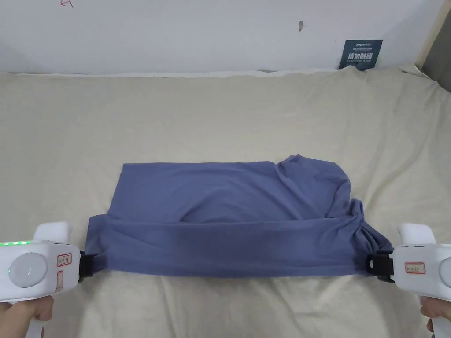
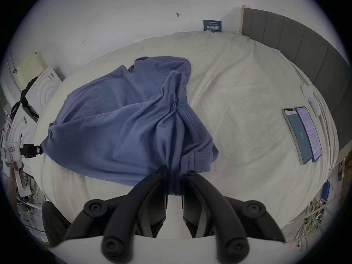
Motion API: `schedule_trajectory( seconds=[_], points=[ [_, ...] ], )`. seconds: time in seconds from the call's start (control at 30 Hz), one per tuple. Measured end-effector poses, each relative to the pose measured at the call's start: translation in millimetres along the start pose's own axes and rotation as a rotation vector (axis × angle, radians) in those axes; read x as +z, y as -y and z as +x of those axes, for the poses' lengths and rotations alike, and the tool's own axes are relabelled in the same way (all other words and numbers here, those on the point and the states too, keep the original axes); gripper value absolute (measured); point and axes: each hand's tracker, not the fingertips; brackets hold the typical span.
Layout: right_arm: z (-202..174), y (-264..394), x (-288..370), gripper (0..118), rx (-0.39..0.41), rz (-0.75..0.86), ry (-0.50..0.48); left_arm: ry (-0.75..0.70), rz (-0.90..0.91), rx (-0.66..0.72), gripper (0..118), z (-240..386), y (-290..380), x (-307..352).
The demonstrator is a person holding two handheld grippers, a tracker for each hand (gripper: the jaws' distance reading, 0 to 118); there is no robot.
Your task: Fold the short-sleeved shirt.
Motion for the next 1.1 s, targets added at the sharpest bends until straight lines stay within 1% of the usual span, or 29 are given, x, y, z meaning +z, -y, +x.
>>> schedule_trajectory(
  seconds=[0.07, 0.27, 0.33, 0.4, 0.5, 0.53, 0.57, 0.6, 0.63, 0.67, 0.73, 0.83, 0.87, 0.9, 0.93, 0.97, 1.0, 1.03, 1.1],
  points=[
    [1.4, 6.4, 7.1, 16, 0.005, 0.004, 0.003, -0.006, -0.001, 0.005, 8, -3.0, 5.5, 7.0],
    [3.3, 29.3, 20.8, 16, -0.018, -0.001, -0.006, -0.036, -0.003, 0.011, 7, -12.0, 33.2, 24.6],
    [5.5, 33.6, 20.7, 16, -0.032, -0.01, -0.016, -0.018, -0.003, 0.022, 6, -17.7, 38.4, 23.5],
    [-1.6, 33.5, 22.3, 16, -0.043, -0.005, -0.02, -0.003, -0.001, 0.046, 5, -19.8, 38.9, 22.3],
    [-7.6, 28.7, 21.2, 16, -0.058, -0.005, -0.02, 0.062, 0.006, 0.122, 5, -21.2, 32.9, 22.2],
    [-9.4, 27.7, 21.0, 16, -0.051, -0.005, -0.015, 0.077, 0.004, 0.122, 8, -20.7, 30.1, 20.0],
    [-10.2, 27.3, 21.0, 16, -0.043, -0.007, -0.012, 0.066, 0.01, 0.114, 33, -19.1, 28.1, 18.0],
    [-10.2, 27.1, 21.2, 16, -0.039, -0.01, -0.011, 0.045, 0.015, 0.106, 97, -15.3, 25.4, 15.5],
    [-9.4, 26.0, 21.2, 16, -0.04, -0.014, -0.013, 0.017, 0.004, 0.098, 118, -13.6, 22.8, 10.0],
    [-8.9, 25.8, 21.2, 16, -0.04, -0.015, -0.015, 0.011, -0.056, 0.081, 118, -13.2, 21.8, 2.1],
    [-6.3, 25.3, 21.2, 16, -0.05, -0.018, -0.02, 0.031, -0.023, 0.078, 118, -8.1, 19.2, -4.1],
    [-5.9, 23.5, 19.6, 16, -0.042, -0.026, -0.021, 0.035, -0.044, 0.085, 118, -4.0, 12.5, -16.7],
    [-7.2, 23.1, 19.4, 16, -0.04, -0.028, -0.02, 0.031, -0.046, 0.086, 118, -2.8, 10.9, -19.5],
    [-6.3, 22.1, 18.6, 16, -0.038, -0.029, -0.019, 0.03, -0.041, 0.092, 115, -1.9, 9.9, -21.3],
    [-6.9, 21.6, 18.4, 16, -0.034, -0.031, -0.018, 0.041, -0.037, 0.095, 106, -1.8, 9.1, -21.6],
    [-7.1, 21.4, 18.4, 16, -0.032, -0.031, -0.018, 0.061, -0.034, 0.102, 89, -1.8, 9.0, -21.8],
    [-7.3, 20.9, 18.4, 16, -0.033, -0.032, -0.018, 0.068, -0.031, 0.111, 39, -0.7, 9.1, -22.8],
    [-4.4, 20.2, 17.7, 16, -0.036, -0.033, -0.02, 0.056, -0.034, 0.109, 4, 1.7, 9.7, -25.4],
    [-4.8, 20.1, 19.3, 16, -0.04, -0.03, -0.022, 0.066, -0.042, 0.096, 4, 3.2, 13.0, -24.3]
  ],
)
